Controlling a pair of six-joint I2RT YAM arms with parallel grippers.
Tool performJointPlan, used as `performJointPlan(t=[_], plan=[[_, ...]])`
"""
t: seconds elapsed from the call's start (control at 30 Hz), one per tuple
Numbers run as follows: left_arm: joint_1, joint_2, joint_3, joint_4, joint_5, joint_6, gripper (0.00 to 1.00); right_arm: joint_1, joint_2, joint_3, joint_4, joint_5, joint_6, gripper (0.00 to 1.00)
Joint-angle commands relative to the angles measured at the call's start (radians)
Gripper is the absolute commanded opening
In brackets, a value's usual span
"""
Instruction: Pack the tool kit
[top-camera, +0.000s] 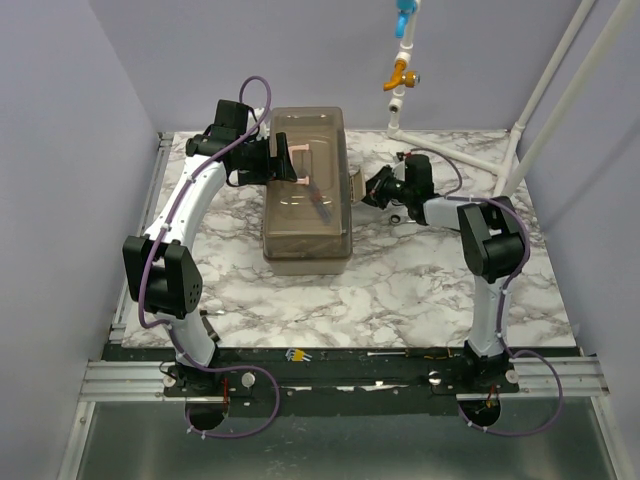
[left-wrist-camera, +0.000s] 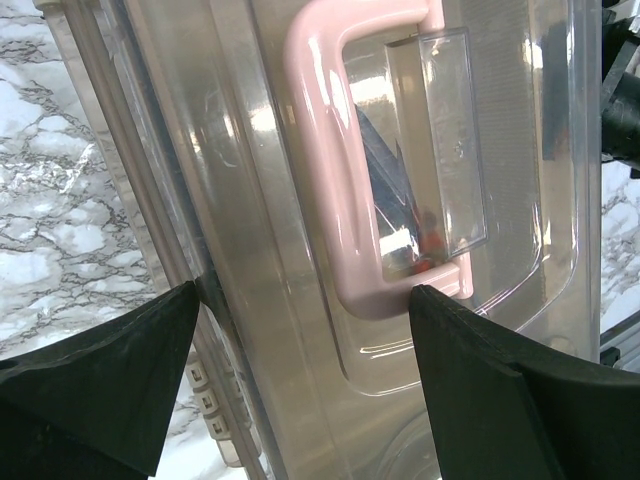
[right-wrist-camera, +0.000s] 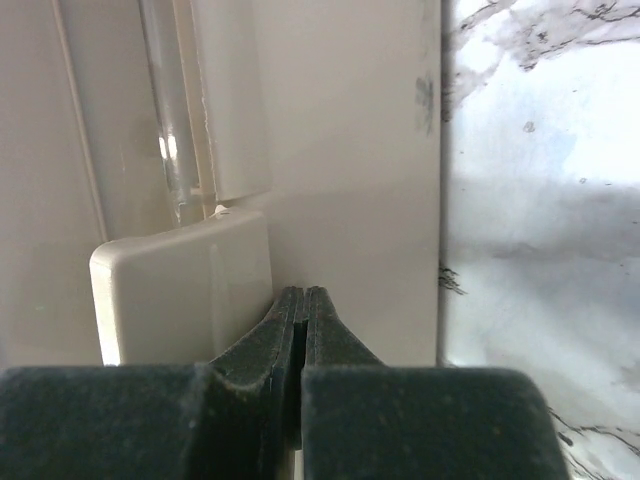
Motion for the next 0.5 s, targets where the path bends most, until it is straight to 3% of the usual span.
performJointPlan(t=[0.0,0.17,0.47], plan=[[-0.016,0.033,0.028,-0.030,0.065,0.013,0.85,0.075,-0.104,0.127,-0.194,0.008,-0.182,0.01],[-0.014,0.052,0.037,-0.044,0.069,0.019,0.84,0.144,-0.099,0.301,-0.506,0.165,-0.401,0.01],[-0.014,0.055,0.048,-0.066,0.033,0.035,0.84,0.312,0.102,0.738,-1.094,0.690,-0.688,0.01]])
